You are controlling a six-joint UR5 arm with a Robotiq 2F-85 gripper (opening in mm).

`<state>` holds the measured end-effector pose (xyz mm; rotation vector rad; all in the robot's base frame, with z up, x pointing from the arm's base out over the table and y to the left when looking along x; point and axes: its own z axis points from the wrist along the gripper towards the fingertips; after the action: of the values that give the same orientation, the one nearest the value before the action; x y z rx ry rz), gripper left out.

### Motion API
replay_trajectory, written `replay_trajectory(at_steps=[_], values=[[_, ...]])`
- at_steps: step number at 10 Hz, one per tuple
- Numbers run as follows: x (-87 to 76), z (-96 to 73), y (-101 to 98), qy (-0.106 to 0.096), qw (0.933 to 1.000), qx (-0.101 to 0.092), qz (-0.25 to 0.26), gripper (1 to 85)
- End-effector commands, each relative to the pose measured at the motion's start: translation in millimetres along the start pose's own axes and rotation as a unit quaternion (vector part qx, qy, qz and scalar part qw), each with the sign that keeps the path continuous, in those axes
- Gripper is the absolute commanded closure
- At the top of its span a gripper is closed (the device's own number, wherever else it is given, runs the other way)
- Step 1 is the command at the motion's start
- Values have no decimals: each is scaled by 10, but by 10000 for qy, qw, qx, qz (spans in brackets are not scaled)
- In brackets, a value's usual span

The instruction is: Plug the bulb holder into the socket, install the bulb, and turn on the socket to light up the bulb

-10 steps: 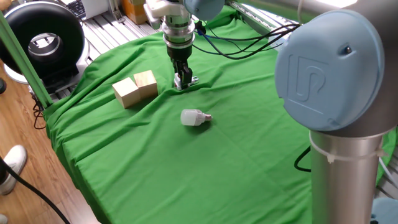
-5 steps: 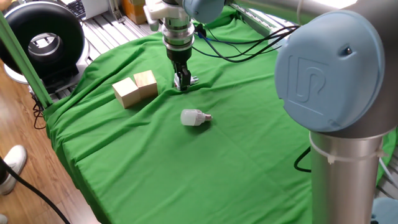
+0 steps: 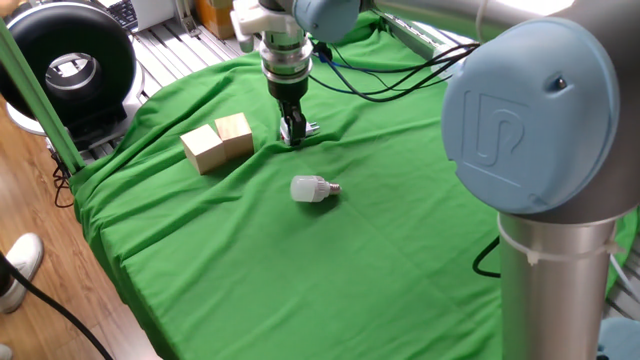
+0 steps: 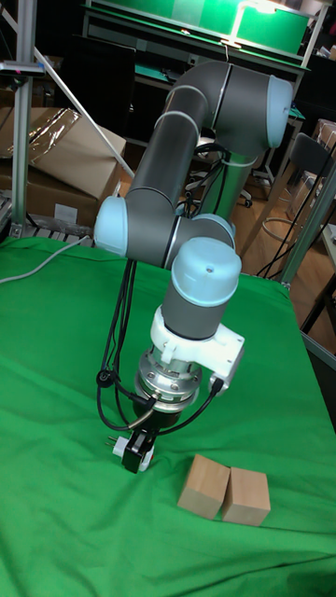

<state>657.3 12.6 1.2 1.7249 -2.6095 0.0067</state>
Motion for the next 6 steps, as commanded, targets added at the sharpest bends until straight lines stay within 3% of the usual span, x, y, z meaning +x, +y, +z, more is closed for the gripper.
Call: replay_trajectory(at_steps=[1, 6], values=[[0, 14, 12, -35, 10000, -2, 85, 287], [1, 22, 11, -37, 10000, 5, 62, 343]])
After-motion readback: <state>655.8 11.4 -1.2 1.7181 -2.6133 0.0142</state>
